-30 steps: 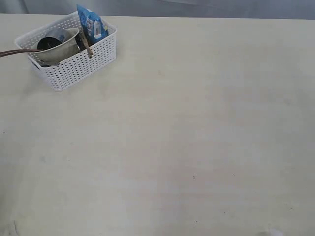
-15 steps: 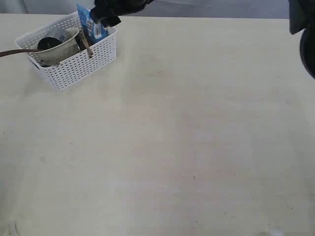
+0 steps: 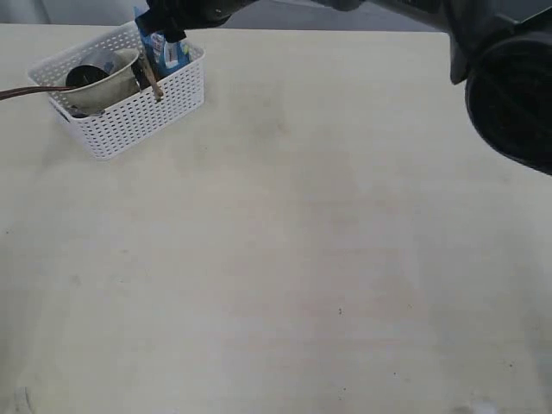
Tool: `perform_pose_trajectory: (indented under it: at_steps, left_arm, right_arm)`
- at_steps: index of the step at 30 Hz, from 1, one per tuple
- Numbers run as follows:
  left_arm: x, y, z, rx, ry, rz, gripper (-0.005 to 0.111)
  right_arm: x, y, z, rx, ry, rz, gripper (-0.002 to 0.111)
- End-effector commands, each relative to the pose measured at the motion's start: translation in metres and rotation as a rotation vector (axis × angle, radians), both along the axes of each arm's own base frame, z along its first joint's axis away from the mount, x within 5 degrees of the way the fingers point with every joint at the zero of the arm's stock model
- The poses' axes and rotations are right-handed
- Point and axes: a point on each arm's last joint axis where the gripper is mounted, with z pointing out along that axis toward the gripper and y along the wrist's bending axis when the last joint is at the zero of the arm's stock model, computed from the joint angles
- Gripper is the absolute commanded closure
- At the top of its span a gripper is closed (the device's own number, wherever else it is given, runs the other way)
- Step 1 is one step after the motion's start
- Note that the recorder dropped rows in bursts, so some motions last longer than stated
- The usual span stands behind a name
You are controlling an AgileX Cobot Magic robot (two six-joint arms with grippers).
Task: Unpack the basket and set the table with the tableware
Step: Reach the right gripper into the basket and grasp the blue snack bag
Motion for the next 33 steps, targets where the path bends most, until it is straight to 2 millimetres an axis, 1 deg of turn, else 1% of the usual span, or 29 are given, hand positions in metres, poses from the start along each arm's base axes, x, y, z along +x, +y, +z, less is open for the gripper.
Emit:
perform_pose_trajectory:
  at_steps: [1, 8, 14, 20, 23, 28, 30, 33]
  left_arm:
    - [0.000, 0.000, -0.002, 0.000, 0.001, 0.002, 0.107]
    - [0.000, 0.000, -0.002, 0.000, 0.001, 0.002, 0.107]
    - [0.000, 0.000, -0.002, 0.000, 0.001, 0.002, 0.107]
    - [0.000, 0.000, -0.002, 0.000, 0.001, 0.002, 0.107]
    - [0.000, 0.000, -0.002, 0.000, 0.001, 0.002, 0.107]
    - [0.000, 0.000, -0.002, 0.000, 0.001, 0.002, 0.107]
    - [0.000, 0.000, -0.002, 0.000, 0.001, 0.002, 0.107]
    - [0.000, 0.000, -0.002, 0.000, 0.001, 0.002, 0.107]
  right_arm:
    - [0.006, 0.003, -0.008, 0.042, -0.025, -0.016, 0.041]
    - [0.011, 0.007, -0.023, 0.064, -0.029, -0.030, 0.041]
    - [0.010, 0.013, -0.027, 0.097, -0.045, -0.034, 0.041]
    - [0.010, 0.016, -0.031, 0.100, -0.049, -0.032, 0.041]
    - [0.010, 0.016, -0.035, 0.095, -0.044, -0.033, 0.041]
    - [0.012, 0.017, -0.048, 0.081, -0.030, -0.033, 0.041]
    - [0.012, 0.017, -0.049, 0.082, -0.032, -0.034, 0.041]
    - [0.012, 0.017, -0.049, 0.083, -0.031, -0.035, 0.046]
